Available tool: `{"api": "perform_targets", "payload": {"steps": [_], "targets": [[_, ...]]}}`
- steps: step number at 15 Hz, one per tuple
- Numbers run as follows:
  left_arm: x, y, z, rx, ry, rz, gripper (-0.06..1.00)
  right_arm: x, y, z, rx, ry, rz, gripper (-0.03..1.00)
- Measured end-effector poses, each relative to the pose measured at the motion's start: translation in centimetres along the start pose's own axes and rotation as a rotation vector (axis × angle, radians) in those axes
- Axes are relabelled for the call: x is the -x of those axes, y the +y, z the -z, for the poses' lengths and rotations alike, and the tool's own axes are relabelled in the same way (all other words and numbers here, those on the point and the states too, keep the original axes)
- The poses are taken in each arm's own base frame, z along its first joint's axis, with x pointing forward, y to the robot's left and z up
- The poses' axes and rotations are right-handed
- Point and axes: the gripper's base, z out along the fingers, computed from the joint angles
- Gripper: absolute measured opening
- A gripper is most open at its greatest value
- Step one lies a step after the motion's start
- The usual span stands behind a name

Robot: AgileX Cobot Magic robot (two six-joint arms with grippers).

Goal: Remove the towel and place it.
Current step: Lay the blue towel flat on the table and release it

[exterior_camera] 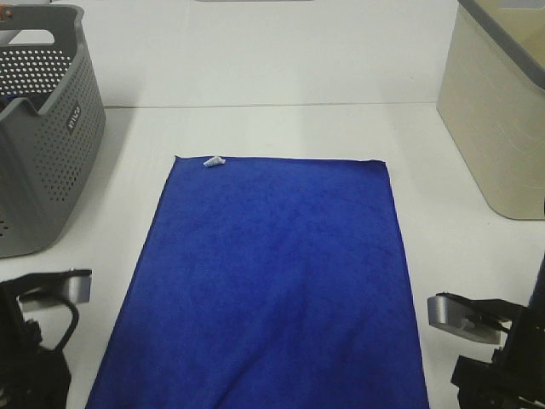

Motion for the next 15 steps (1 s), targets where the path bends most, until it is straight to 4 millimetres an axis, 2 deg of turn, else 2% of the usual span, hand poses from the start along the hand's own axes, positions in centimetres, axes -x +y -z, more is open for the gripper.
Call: {"api": "perform_targets", "payload": {"steps": [2,5,8,12,15], "targets": [[1.7,-1.5,3.3,0.025,-0.144,-0.074,0.64,1.5,0.9,1.9,-0.005,-0.058,0.044,0.69],[4.1,-2.4,7.0,0.135,-0.308,-0.108,0.64,3.5,2.3,5.0,-0.027,-0.179,0.093,0.69],[6.9,-2.4,10.2,0.273,-0.442,-0.101,0.64,5.8,4.3,9.4,-0.069,-0.384,0.155,0.69],[12.0,-2.8,13.4,0.329,-0.557,-0.099,0.64,7.5,6.9,17.0,-0.233,-0.654,0.203,0.69],[16.2,-3.2,15.5,0.343,-0.635,-0.089,0.65,8.8,7.4,20.7,-0.326,-0.761,0.143,0.7]]}}
